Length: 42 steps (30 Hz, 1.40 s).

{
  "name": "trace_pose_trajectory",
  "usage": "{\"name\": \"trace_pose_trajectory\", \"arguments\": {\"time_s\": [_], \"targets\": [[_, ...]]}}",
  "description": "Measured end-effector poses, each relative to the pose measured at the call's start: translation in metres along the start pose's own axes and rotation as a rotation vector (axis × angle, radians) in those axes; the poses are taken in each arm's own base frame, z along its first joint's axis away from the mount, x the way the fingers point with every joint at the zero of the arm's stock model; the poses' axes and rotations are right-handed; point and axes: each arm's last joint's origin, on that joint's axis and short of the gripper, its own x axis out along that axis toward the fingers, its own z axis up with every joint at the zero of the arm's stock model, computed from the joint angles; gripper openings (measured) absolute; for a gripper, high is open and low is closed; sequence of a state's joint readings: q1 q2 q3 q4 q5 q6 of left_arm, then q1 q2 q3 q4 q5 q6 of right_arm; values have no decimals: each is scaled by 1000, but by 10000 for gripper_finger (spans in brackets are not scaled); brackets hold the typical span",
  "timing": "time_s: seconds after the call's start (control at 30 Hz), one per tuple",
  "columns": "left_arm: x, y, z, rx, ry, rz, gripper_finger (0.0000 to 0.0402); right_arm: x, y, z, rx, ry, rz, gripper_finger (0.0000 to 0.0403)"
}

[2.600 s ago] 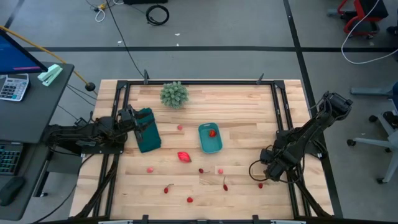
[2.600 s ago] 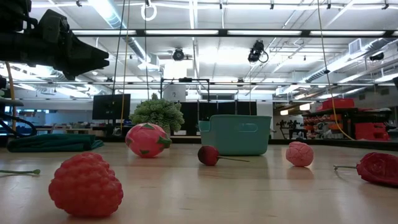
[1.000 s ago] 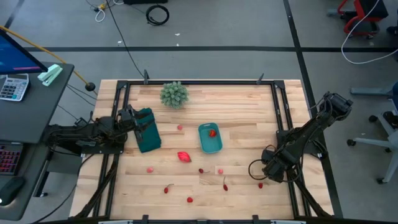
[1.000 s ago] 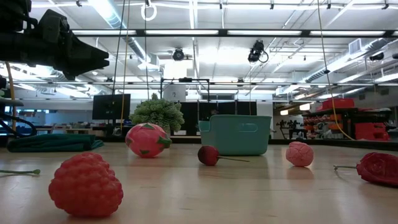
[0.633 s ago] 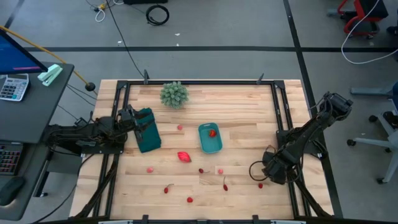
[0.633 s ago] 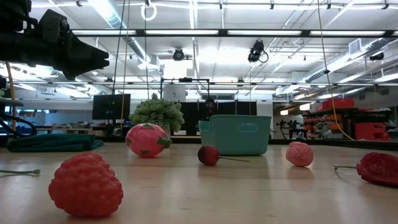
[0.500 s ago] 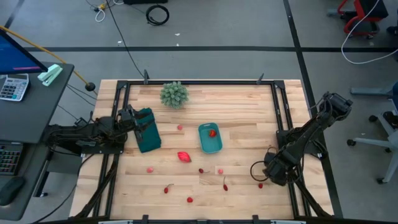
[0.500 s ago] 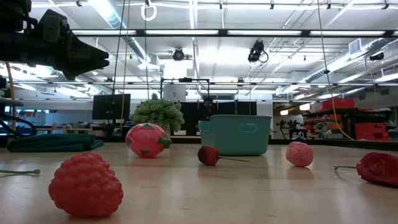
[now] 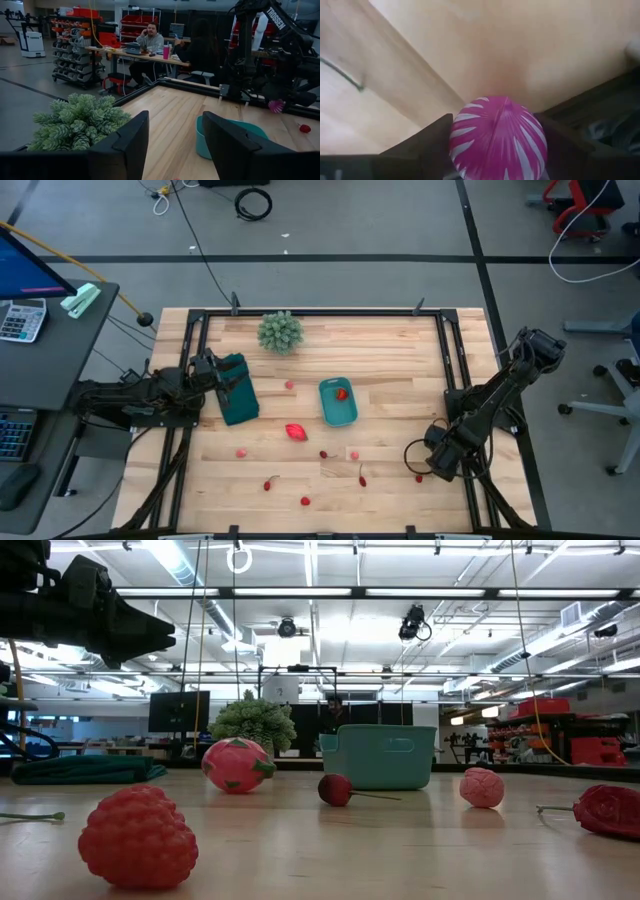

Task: Pick and placing Produce into tupperware
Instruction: Put the purple onion into the blue bin

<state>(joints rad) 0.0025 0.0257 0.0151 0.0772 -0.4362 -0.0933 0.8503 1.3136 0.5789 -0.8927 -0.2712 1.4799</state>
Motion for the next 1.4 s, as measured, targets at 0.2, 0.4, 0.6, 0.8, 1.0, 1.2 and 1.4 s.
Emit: {"name": "trace_pose_trajectory", "arguments": {"time_s": [0.2,0.4,0.6,0.8,1.0,1.2,1.4], "targets": [[0,0,0,0,0,0,199,-2,1,9,21,-135,10,266],[0,0,0,0,0,0,193,-12,14,37,74,-595,133,267],[0,0,0,0,0,0,197,-42,32,71,20,-1219,167,267],[0,0,0,0,0,0,196,-72,26,113,112,-1428,116,268],[0,0,0,0,0,0,191,-99,5,157,79,-1428,271,268],[0,0,0,1,0,0,197,-102,-11,181,47,-1366,390,268],[0,0,0,2,0,0,196,-74,10,202,-19,-1349,387,268]]}}
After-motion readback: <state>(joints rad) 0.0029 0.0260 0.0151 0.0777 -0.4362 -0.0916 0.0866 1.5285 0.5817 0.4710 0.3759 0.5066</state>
